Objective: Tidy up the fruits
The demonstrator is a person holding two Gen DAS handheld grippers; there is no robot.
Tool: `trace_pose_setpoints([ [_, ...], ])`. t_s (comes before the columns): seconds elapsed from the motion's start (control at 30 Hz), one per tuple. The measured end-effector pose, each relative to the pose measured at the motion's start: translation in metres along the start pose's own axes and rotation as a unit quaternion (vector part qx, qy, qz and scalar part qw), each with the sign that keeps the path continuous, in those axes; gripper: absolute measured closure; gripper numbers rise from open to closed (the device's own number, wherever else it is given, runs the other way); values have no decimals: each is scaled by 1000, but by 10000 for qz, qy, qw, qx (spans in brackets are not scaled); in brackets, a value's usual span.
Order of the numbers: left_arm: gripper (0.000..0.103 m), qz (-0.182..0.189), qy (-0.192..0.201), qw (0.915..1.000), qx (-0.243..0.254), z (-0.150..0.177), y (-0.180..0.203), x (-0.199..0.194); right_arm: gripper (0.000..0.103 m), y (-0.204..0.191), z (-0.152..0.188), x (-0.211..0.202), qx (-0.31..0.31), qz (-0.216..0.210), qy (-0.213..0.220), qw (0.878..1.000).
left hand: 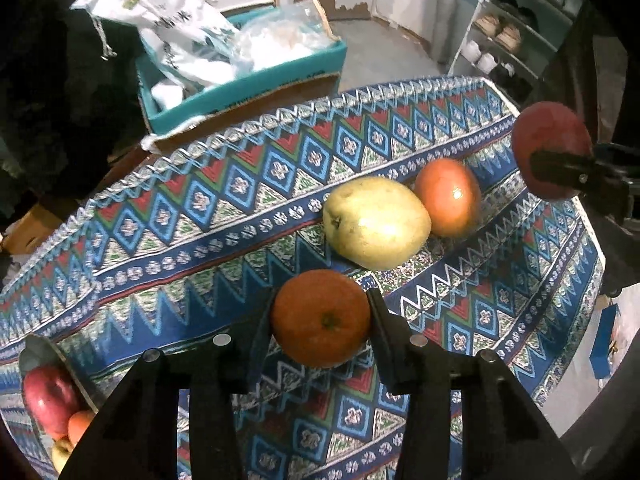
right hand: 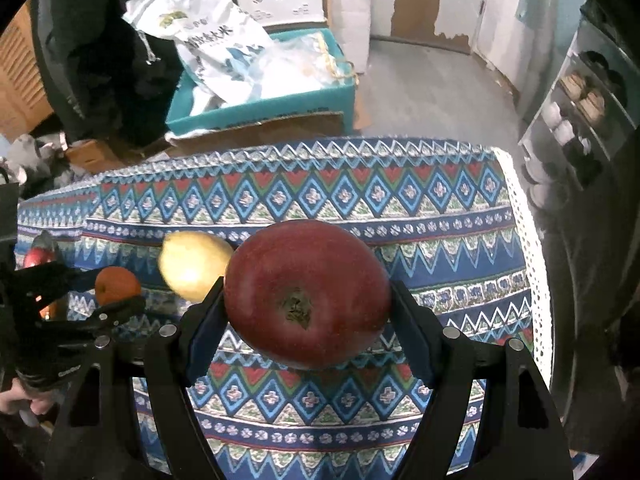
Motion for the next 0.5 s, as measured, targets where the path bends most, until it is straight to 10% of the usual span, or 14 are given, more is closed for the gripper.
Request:
trace_pose_setpoints([
  [0.5,57,-141,715,9972,-144,5,-8,-86,26,-45,-3,-41,-271,-439,428,9977],
])
Point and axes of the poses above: each gripper's, at about its wrist camera, not at the fingertips, and x roughly the way its jaws point, y to its right, z to its underside, the point moved 5 cm from there along x, roughly the way its jaws point, and after that the axes turned 11 degrees about x, right-handed, at the moved point
